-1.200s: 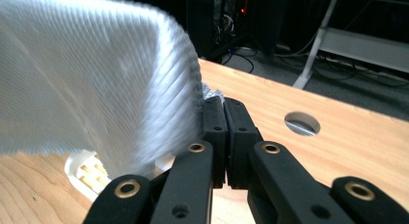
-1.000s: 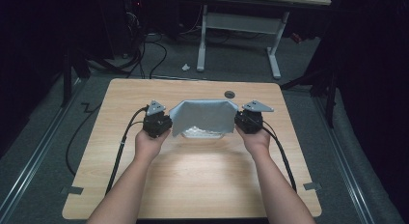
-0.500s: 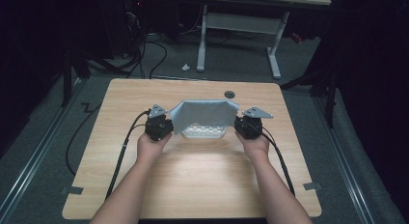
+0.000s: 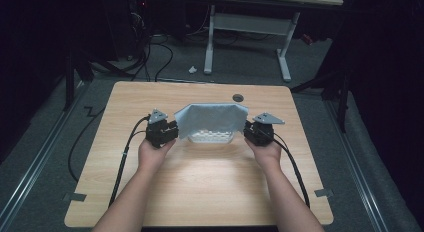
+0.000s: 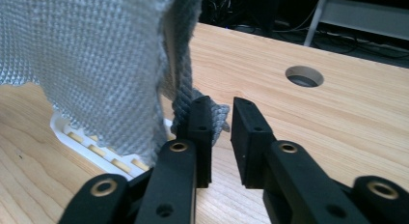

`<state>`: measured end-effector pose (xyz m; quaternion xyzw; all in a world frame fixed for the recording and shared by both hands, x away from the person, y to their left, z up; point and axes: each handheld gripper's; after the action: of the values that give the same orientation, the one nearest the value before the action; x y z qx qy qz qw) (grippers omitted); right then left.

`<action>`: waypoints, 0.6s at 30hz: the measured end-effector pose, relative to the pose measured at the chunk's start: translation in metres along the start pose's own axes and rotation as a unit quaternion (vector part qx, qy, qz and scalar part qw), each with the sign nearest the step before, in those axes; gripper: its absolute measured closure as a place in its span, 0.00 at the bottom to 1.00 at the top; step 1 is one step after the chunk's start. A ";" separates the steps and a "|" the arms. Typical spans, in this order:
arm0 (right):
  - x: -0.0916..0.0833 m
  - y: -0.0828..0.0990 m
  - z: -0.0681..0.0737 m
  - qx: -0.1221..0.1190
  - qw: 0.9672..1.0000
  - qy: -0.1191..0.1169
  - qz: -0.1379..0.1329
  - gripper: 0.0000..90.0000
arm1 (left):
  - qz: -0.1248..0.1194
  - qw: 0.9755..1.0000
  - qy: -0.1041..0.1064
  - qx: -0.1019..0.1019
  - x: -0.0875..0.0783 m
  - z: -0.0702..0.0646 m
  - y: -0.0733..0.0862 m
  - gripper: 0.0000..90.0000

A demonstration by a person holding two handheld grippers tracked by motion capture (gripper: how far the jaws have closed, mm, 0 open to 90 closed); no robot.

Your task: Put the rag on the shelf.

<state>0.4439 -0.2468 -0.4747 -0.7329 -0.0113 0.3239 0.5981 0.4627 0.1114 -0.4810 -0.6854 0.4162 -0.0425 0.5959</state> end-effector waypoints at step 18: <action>-0.015 -0.003 -0.013 0.005 0.999 0.023 -0.023 0.82 | -0.019 1.000 -0.004 -0.004 -0.018 0.008 -0.003 0.70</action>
<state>0.4393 -0.2631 -0.4640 -0.7367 -0.0124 0.2931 0.6093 0.4568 0.1289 -0.4725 -0.6958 0.4009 -0.0493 0.5939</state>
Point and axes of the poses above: each handheld gripper's, and its own axes: x roughly forward along the jaws, y roughly out of its underside, z roughly to its left, and after that the axes turned 6 degrees about -x, right-handed
